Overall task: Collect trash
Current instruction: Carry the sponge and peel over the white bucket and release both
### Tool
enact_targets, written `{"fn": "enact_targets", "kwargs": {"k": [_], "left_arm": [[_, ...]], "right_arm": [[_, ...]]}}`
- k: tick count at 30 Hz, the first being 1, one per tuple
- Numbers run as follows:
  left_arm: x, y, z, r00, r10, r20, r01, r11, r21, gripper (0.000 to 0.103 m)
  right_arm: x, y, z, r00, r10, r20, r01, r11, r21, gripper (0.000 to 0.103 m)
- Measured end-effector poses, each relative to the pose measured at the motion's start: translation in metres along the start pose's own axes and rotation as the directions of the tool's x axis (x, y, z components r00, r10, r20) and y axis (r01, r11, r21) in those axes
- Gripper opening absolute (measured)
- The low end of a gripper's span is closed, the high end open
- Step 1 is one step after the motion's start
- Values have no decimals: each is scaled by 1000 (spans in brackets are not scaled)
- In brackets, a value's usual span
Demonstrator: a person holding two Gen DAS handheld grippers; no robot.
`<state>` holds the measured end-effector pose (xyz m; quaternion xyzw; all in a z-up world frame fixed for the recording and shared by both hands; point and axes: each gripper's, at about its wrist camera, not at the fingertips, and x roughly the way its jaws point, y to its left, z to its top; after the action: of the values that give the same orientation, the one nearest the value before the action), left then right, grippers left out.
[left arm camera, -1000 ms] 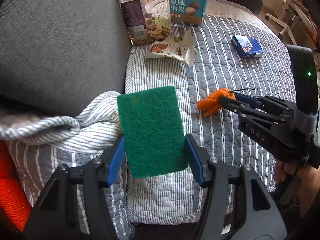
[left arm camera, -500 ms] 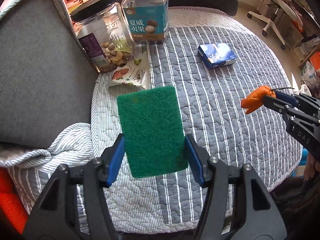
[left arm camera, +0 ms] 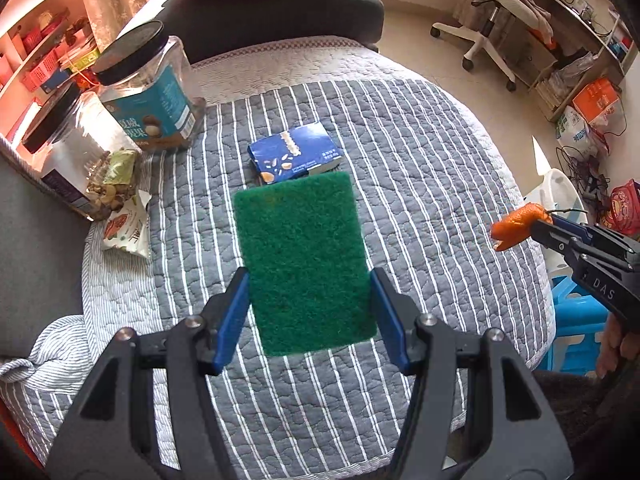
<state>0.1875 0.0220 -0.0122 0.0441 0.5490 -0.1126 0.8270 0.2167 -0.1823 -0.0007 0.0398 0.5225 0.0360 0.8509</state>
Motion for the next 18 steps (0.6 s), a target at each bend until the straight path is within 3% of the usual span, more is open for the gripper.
{"fn": "enact_targets", "kwargs": {"k": [8, 18], "left_arm": [[10, -83, 20, 997, -69, 27, 65, 991, 120, 61], [23, -176, 21, 986, -163, 20, 155, 963, 221, 61]], "right_arm": [[-36, -104, -18, 998, -64, -9, 65, 976, 209, 24], [-69, -208, -55, 985, -170, -20, 164, 906, 390, 24]]}}
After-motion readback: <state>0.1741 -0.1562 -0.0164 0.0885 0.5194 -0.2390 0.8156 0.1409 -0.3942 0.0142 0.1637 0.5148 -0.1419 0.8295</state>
